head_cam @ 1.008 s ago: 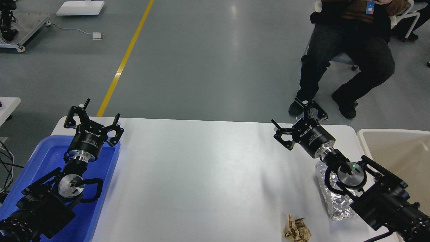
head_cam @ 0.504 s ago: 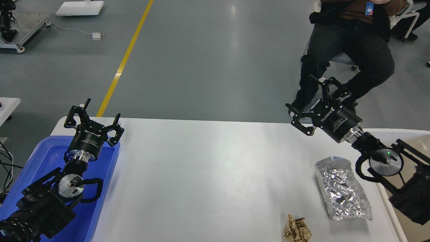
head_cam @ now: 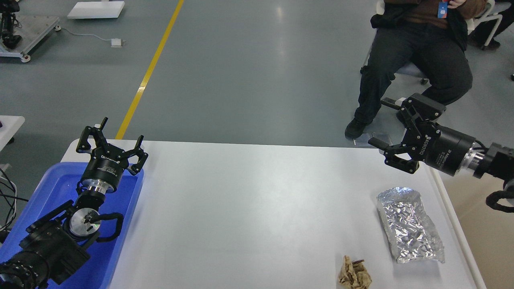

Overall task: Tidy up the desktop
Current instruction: 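Move the right gripper over the silver foil bag and lower it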

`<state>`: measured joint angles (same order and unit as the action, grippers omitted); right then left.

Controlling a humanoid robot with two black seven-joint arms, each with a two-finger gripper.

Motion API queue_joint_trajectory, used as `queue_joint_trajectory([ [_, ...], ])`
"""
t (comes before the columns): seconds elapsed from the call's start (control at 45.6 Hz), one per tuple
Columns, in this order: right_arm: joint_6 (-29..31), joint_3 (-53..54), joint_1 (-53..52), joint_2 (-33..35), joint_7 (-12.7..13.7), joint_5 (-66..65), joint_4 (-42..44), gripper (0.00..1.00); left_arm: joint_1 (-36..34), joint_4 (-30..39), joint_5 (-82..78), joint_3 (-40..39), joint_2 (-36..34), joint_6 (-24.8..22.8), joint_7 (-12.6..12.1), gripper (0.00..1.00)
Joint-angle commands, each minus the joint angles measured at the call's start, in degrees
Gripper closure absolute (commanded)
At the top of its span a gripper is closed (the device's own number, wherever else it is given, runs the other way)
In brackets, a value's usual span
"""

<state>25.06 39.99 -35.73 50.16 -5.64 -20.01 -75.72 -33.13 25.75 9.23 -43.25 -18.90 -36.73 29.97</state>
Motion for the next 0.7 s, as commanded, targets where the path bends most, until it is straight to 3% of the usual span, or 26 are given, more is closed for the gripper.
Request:
queue_joint_trajectory([
  [0.0,0.5,-1.9,-0.4,3.7,-0.2,-24.5,-0.7,0.0,0.0,0.0,0.0,0.0,0.0,0.0,0.0,0.0],
  [0.11,0.4,-3.8,-0.7,4.0,-0.9,-34.6,-0.2,0.0,0.0,0.0,0.0,0.0,0.0,-0.1,-0.1,0.0],
  [0.329,-0.5,-9.4,-0.6,6.1,-2.5,-42.6,-0.1,0.0,0.0,0.0,0.0,0.0,0.0,-0.1,-0.1,0.0],
  [0.679,-8.4,-15.6,-0.5,6.3,-2.7,-62.6,0.0,0.0,0.0,0.0,-0.1,0.0,0.0,-0.1,-0.1,0.0],
])
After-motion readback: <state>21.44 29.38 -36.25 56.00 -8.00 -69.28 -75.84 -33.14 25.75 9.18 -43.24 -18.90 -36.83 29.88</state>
